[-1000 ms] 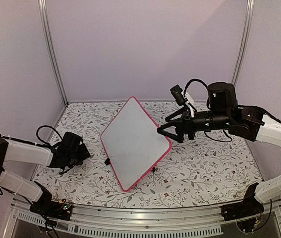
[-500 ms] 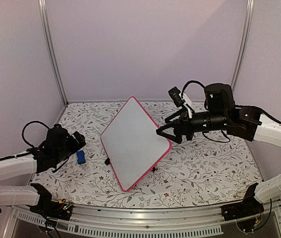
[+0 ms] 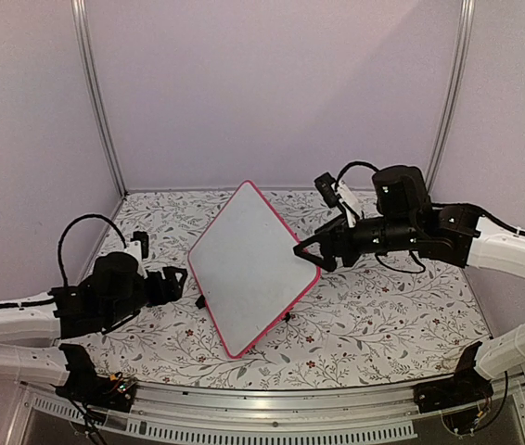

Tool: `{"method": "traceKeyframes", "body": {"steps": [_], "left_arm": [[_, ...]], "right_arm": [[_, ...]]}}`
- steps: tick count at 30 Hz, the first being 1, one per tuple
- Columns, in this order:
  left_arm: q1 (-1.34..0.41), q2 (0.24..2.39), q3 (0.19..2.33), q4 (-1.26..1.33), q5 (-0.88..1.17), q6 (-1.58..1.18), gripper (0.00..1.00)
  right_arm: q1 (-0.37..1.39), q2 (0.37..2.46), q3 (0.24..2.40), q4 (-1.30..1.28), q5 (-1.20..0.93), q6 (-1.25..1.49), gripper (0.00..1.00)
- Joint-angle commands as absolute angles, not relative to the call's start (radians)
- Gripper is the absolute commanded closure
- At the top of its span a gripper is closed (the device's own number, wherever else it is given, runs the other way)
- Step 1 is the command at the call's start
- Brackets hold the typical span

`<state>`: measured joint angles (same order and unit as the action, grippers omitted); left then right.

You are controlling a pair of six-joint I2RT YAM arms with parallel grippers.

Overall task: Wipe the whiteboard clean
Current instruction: Move the whiteboard to the center of the board.

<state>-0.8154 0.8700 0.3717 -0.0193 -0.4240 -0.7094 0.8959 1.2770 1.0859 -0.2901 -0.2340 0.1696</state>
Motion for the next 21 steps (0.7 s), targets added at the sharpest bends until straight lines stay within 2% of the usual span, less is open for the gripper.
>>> {"method": "traceKeyframes", "body": {"steps": [1, 6, 10, 13, 16, 19, 21], "left_arm": [[-0.923, 0.885, 0.334, 0.042, -0.499, -0.694, 0.15], [-0.964, 0.93, 0.298, 0.116, -0.506, -0.692, 0.23], [-1.002, 1.007, 0.328, 0.101, -0.543, -0.684, 0.27], [-1.03, 1.04, 0.337, 0.109, -0.564, -0.695, 0.27], [-1.049, 1.06, 0.338, 0.114, -0.583, -0.704, 0.27], [-1.058, 1.082, 0.343, 0.117, -0.596, -0.707, 0.27], [-1.067, 1.092, 0.346, 0.114, -0.607, -0.71, 0.27]], "right_arm": [[0.899, 1.27, 0.994, -0.257, -0.194, 0.248, 0.17], [0.9, 1.241, 0.886, -0.138, -0.213, 0.329, 0.21], [0.903, 1.236, 0.871, -0.131, -0.188, 0.381, 0.3], [0.909, 1.232, 0.874, -0.132, -0.19, 0.417, 0.41], [0.911, 1.225, 0.879, -0.141, -0.206, 0.457, 0.61], [0.913, 1.22, 0.884, -0.142, -0.233, 0.49, 0.72], [0.913, 1.218, 0.894, -0.155, -0.231, 0.508, 0.85]]}}
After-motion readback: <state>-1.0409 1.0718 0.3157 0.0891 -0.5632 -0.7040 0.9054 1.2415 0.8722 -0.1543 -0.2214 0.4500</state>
